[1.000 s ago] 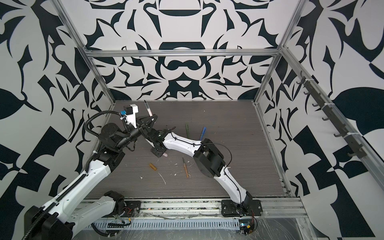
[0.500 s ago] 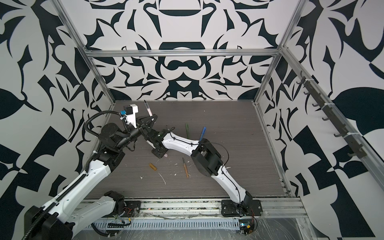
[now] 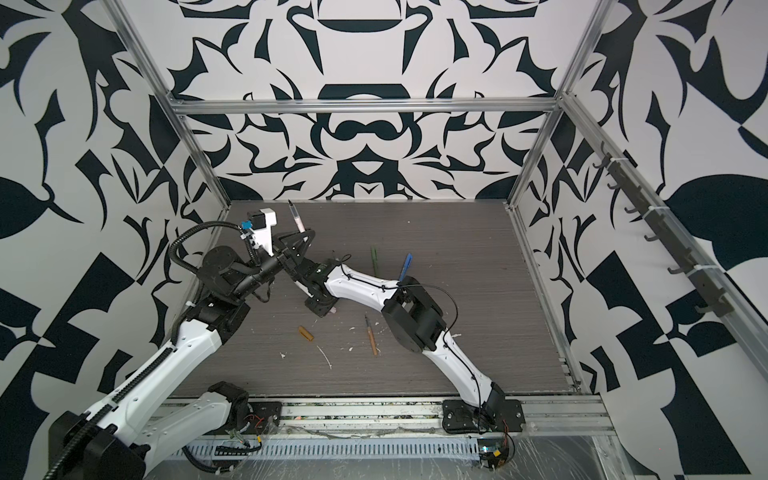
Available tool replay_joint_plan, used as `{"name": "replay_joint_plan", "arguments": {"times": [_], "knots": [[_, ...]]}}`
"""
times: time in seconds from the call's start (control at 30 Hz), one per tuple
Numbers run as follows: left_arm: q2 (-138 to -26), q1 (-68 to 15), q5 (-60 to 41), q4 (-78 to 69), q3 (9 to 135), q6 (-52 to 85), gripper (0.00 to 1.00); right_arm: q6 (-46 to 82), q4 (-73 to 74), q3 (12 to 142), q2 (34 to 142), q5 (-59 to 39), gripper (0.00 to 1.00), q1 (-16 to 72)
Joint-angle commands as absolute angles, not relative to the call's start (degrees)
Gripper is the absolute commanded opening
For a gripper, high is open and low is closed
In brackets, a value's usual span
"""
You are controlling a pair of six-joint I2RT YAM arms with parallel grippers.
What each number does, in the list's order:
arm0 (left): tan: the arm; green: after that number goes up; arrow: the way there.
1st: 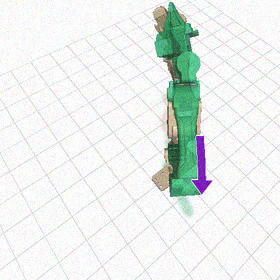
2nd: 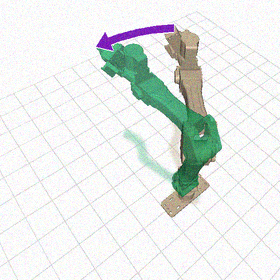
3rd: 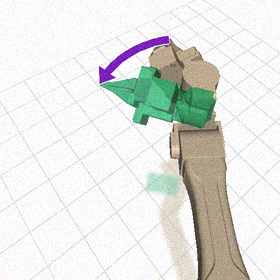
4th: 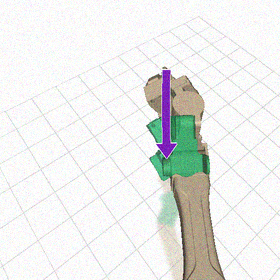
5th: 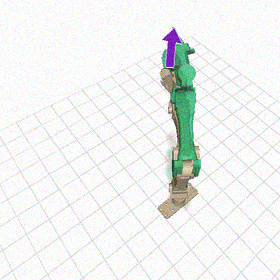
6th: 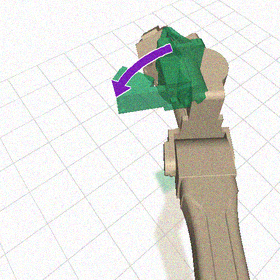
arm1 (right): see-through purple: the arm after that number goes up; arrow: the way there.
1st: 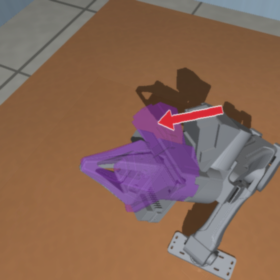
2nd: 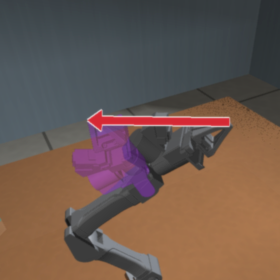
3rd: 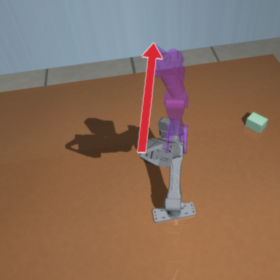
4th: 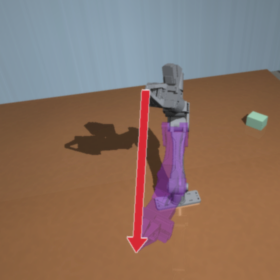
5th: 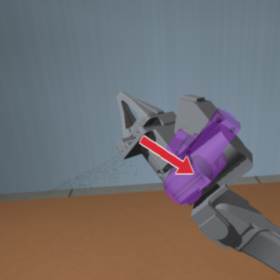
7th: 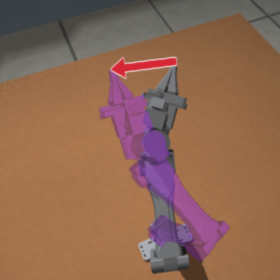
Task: Insert the pens into the pen caps
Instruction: 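Lift the pink cap with the right gripper while the left holds the pen upright, then raise the pink cap with the right gripper above the pen held by the left gripper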
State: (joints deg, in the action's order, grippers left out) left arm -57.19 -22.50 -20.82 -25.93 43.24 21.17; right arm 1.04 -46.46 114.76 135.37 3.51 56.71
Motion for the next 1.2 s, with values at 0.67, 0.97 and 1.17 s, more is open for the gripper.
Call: {"name": "replay_joint_plan", "arguments": {"times": [0.67, 0.97, 1.17], "knots": [[-57.8, -22.4, -21.7, -27.4, 43.4, 21.6, 0.0, 2.2, -45.1, 108.9, 133.1, 4.3, 0.19, 54.8], [-58.0, -22.5, -22.2, -27.5, 43.5, 21.7, 0.0, 6.0, -40.6, 104.0, 126.4, -2.8, 0.13, 52.5], [-58.6, -22.4, -23.5, -27.8, 43.8, 21.6, 0.0, 12.4, -26.5, 87.5, 113.9, -11.3, 0.11, 48.5]]}}
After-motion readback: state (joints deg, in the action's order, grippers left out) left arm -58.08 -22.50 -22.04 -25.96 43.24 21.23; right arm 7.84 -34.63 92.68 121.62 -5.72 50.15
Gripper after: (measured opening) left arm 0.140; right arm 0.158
